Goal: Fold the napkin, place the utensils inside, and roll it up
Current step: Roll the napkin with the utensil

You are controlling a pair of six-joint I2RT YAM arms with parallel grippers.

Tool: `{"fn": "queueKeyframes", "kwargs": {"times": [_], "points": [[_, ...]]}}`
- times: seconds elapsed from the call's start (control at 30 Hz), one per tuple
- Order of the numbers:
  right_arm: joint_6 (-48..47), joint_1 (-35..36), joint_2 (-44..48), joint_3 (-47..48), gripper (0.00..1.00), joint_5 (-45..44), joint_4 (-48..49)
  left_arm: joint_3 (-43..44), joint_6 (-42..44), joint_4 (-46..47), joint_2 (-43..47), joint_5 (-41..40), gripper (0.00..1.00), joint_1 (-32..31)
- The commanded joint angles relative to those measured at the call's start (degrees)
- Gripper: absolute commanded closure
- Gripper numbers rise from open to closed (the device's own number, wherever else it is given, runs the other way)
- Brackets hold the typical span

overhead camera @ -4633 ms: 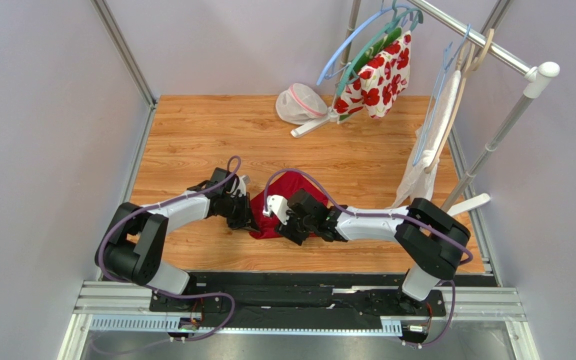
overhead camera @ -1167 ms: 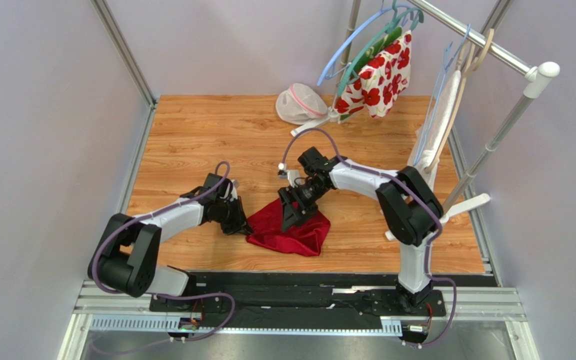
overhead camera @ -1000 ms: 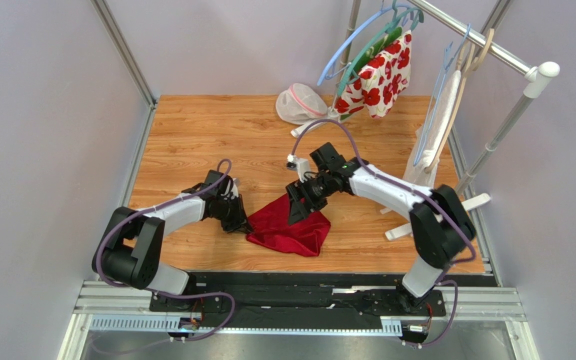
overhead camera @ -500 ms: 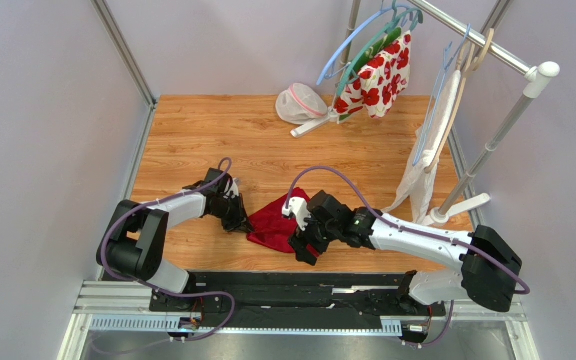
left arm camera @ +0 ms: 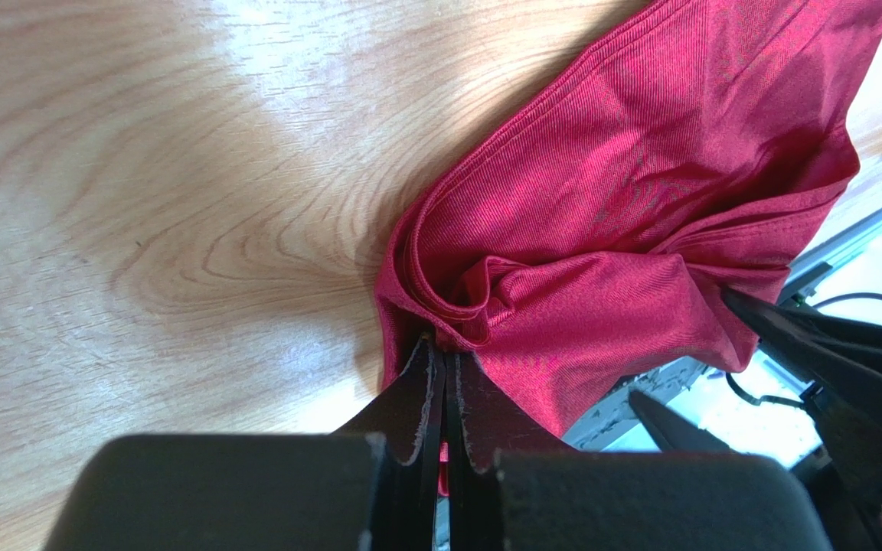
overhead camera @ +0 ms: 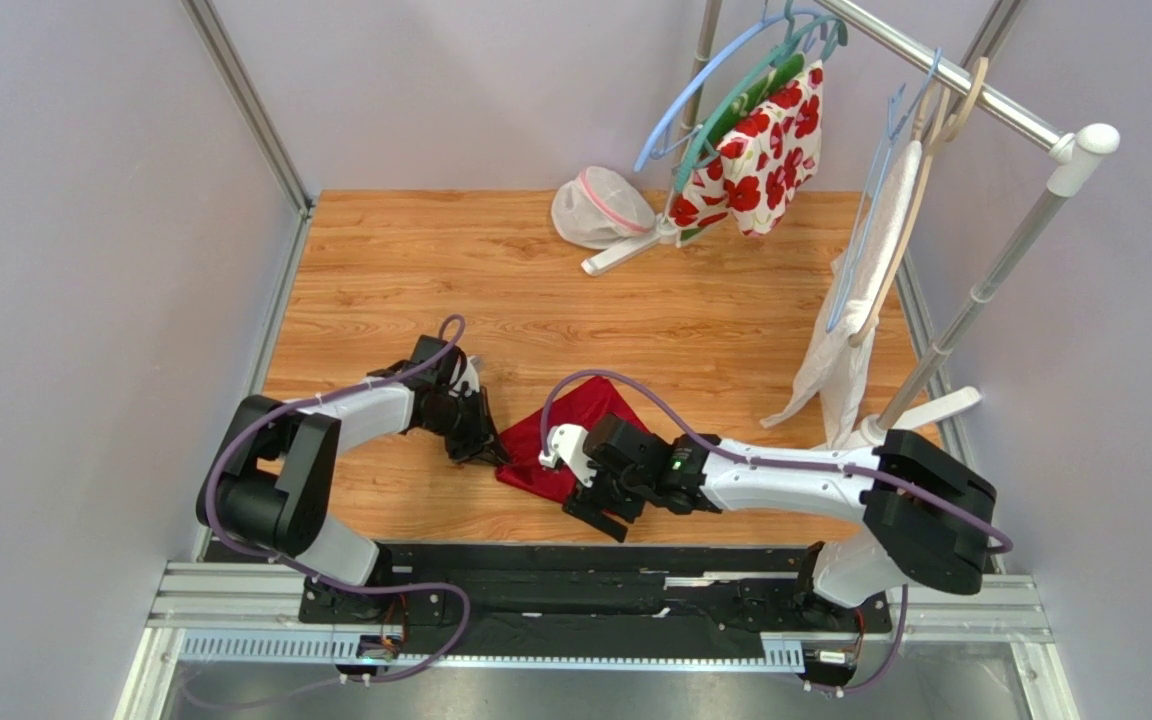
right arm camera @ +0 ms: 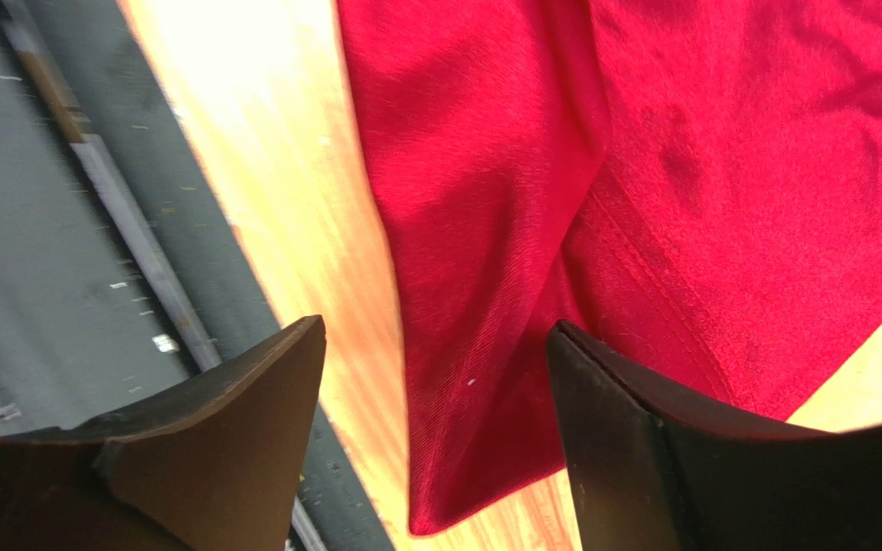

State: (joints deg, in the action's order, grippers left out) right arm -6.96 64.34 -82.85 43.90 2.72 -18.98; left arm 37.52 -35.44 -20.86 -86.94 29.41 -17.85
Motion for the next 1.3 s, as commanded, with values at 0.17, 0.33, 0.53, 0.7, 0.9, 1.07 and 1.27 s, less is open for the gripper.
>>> {"fn": "queueKeyframes", "kwargs": {"times": [0.17, 0.33, 0.53, 0.7, 0.9, 1.07, 1.27], "points": [[1.2, -0.4, -9.5, 5.7, 0.50, -3.6, -1.6, 0.5, 1.9, -0.8, -1.0, -1.6, 1.00, 0.2], [2.7, -2.5, -12.4, 8.4, 0.73, 4.2, -5.4, 0.6, 2.0, -0.8, -0.2, -1.9, 1.00, 0.3], [2.5, -7.6, -16.5, 12.3, 0.90, 16.2, -10.7, 1.6, 2.4, -1.5, 1.9, -2.4, 1.00, 1.1], [0.5, -14.0, -21.5, 14.5, 0.92, 30.8, -13.0, 4.7, 3.0, -2.9, 3.6, -2.9, 0.89, 2.2], [-1.6, -19.3, -29.4, 18.4, 0.94, 41.4, -15.8, 9.5, 5.1, -6.8, 6.6, -9.5, 0.54, 3.8], [-1.7, -24.3, -35.9, 21.5, 0.97, 50.6, -16.2, 10.2, 5.9, -8.1, 11.3, -15.7, 0.49, 4.0], [-2.3, -29.6, -42.1, 25.1, 0.98, 57.1, -18.1, 6.1, 5.6, -6.0, 16.4, -12.8, 0.48, 3.9]]}}
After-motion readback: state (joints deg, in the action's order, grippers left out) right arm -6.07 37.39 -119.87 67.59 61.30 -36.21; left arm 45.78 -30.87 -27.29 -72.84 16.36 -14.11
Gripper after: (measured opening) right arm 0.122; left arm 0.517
